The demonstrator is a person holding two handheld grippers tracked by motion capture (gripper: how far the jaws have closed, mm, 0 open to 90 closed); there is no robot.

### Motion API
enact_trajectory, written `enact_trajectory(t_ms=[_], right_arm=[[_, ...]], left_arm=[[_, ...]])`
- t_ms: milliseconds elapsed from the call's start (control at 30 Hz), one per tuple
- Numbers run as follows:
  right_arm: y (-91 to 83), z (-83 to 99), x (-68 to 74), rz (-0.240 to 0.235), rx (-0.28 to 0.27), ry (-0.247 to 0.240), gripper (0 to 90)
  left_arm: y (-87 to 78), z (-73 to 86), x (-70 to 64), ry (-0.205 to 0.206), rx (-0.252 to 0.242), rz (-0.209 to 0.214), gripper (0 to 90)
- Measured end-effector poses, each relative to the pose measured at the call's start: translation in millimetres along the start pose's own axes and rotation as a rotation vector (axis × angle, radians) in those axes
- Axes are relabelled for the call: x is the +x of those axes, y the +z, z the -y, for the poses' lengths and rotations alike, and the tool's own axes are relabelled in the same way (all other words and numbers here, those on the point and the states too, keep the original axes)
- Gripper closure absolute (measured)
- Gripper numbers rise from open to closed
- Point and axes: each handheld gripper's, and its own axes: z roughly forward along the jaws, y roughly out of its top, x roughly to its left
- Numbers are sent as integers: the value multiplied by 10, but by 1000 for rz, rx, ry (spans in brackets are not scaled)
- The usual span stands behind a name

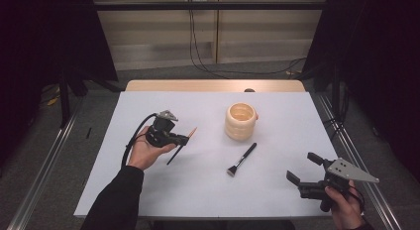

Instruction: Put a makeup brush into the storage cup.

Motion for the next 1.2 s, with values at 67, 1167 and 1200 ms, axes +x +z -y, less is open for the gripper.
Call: enact_trajectory(t_ms=[67,1167,1200], right_arm=[[-2,0,1,5,-1,4,1],[1,1,-1,4,-1,4,2],[1,2,1,2,0,3,2]], left_arm=[[1,20,15,-11,-6,-2,836],[-264,211,-165,-40,-376,-41,836],[-275,221,-166,-39,-383,-48,836]])
